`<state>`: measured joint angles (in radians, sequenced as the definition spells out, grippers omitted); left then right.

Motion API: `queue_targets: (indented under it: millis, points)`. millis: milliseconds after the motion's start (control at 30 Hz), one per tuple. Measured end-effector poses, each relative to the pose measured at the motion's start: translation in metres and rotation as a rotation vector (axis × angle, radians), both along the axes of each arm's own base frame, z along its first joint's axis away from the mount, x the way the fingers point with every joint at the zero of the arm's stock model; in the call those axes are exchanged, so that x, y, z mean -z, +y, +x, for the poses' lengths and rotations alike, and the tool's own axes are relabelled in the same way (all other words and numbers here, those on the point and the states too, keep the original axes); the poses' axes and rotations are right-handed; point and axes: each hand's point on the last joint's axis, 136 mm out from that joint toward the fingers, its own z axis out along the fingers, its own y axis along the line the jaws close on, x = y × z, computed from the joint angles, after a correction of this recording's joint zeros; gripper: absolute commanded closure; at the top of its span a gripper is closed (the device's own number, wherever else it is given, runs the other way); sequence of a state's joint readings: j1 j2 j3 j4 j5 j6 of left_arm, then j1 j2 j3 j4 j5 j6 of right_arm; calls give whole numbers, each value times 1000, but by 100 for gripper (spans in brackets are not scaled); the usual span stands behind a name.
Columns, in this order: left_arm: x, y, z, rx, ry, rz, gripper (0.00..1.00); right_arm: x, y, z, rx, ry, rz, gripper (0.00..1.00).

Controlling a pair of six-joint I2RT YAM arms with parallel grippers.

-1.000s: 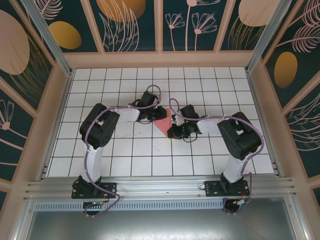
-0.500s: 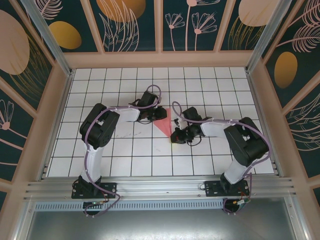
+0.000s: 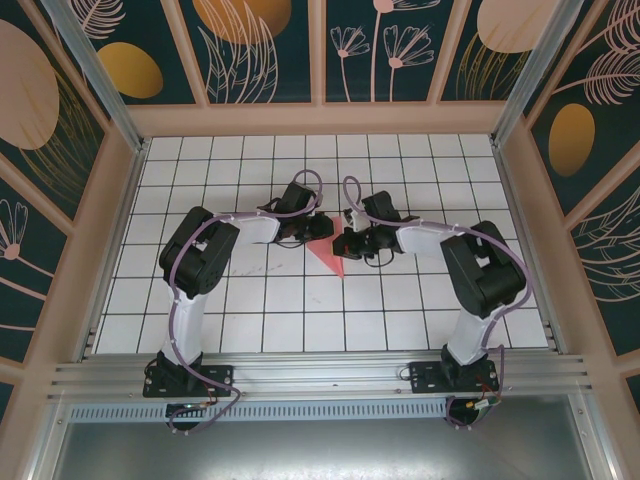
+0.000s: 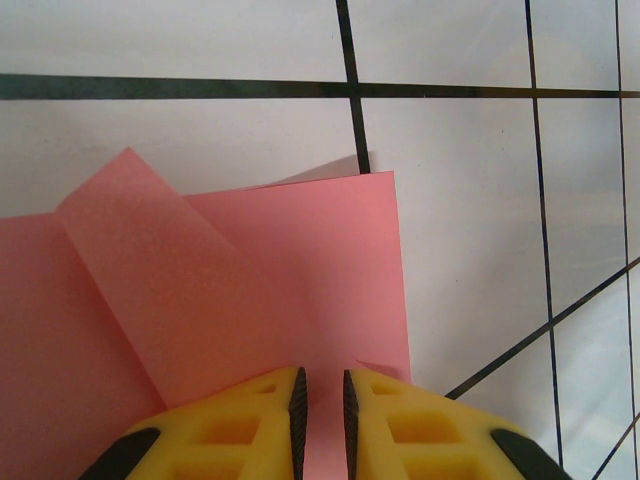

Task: Fold a paper plane with a square sheet of paper (fold left side to right side)
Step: Fourth fold the wing at the center of the table.

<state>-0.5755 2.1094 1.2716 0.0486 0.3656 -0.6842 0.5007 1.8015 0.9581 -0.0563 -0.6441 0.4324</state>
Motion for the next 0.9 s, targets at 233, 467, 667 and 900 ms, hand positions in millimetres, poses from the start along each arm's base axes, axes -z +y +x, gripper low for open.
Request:
queue_targets:
  millis: [233, 467, 667, 900]
  points:
    - [0, 0, 0, 1, 0, -2, 74, 28, -8, 6, 28, 35, -74, 100]
    - [-4, -3, 0, 9, 1, -10, 69, 34, -11, 6, 38, 40, -102, 100]
    - [-21, 6, 0, -10, -27, 19, 70, 34, -11, 7, 38, 37, -108, 100]
    - [-51, 5, -12, 24, -71, -46, 79, 35, -12, 6, 36, 31, -118, 100]
